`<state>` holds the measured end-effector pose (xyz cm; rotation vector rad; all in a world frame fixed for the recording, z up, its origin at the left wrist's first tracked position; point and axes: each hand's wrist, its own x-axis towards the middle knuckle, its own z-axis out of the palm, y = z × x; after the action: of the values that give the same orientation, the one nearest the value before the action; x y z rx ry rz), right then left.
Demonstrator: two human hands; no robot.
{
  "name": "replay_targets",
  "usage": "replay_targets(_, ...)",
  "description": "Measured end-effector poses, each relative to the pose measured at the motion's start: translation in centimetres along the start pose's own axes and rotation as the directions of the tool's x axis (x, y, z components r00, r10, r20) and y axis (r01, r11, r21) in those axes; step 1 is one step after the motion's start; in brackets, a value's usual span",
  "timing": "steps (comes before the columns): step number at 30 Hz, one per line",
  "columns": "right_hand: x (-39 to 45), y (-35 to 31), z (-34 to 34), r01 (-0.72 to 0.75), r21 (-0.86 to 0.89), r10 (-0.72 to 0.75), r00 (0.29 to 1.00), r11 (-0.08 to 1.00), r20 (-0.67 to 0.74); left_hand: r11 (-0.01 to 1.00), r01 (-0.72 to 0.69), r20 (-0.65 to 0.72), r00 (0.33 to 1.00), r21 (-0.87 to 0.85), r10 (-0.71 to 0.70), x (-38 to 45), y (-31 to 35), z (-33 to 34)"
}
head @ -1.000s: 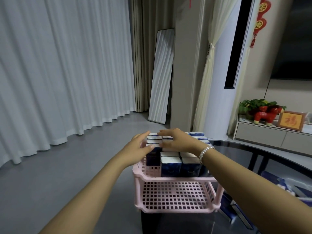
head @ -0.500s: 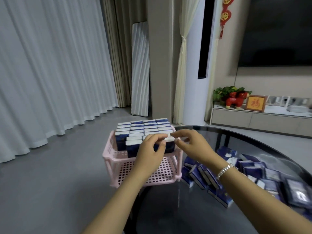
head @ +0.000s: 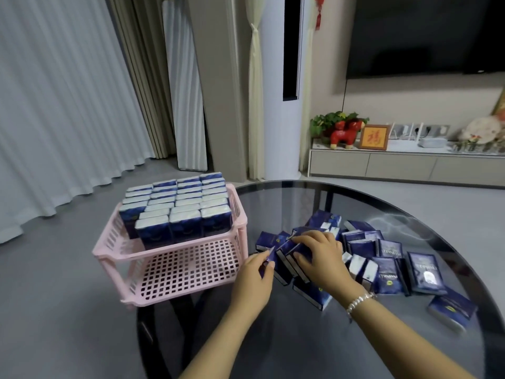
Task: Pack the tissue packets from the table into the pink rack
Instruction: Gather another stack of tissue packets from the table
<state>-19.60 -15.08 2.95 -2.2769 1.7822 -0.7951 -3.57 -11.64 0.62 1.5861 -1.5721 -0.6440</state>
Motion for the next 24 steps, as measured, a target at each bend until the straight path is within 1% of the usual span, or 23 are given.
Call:
replay_targets(2, 0.2, 0.8, 0.4, 0.008, -0.053, -0.009, 1.0, 0.999, -0.019, 1.0, -0.011, 0.001, 1.0, 0.028, 0.011, 0.5, -0.3, 1.2)
replay_targets(5, 0.9, 1.8, 1.2, 0.0, -0.138, 0.004, 1.0, 0.99, 0.029, 0.998, 0.037, 0.056, 0.998, 0.054, -0.04, 1.5, -0.4, 2.5)
replay_targets(8, 1.3, 2.6, 1.7, -0.02, -0.129, 0.032, 0.996, 0.991, 0.086, 0.988, 0.115, 0.143, 0.981, 0.103, -0.129, 2.9, -0.6, 3.3)
replay_targets(10, 1.4, 3.1, 1.8, -0.014, -0.136, 0.028, 0.994, 0.991, 0.102, 0.979, 0.118, 0.172, 0.974, 0.169, -0.147, 3.6, -0.8, 3.7)
replay_targets(12, 1.7, 3.5, 1.7, 0.003, -0.162, 0.017, 0.993, 0.987, 0.12, 0.97, 0.117, 0.171, 0.973, 0.213, -0.155, 4.0, -0.9, 4.1)
replay_targets(15, 1.7, 3.9, 1.4, 0.028, -0.171, 0.0, 0.987, 0.985, 0.159, 0.978, 0.119, 0.163, 0.976, 0.17, -0.147, 4.2, -1.2, 4.5)
replay_targets(18, 0.8, 4.1, 1.1, 0.037, -0.163, -0.009, 0.985, 0.986, 0.17, 0.986, 0.13, 0.162, 0.976, 0.107, -0.146, 3.3, -1.1, 4.8)
replay_targets(21, -0.3, 4.5, 0.8, 0.047, -0.119, -0.027, 0.985, 0.992, 0.169, 0.986, 0.16, 0.181, 0.97, 0.036, -0.164, 2.0, -0.4, 4.6)
replay_targets(24, -1.5, 4.9, 0.6, 0.057, -0.066, -0.044, 0.982, 0.996, 0.183, 0.991, 0.133, 0.177, 0.975, 0.003, -0.131, 0.6, 0.4, 4.3)
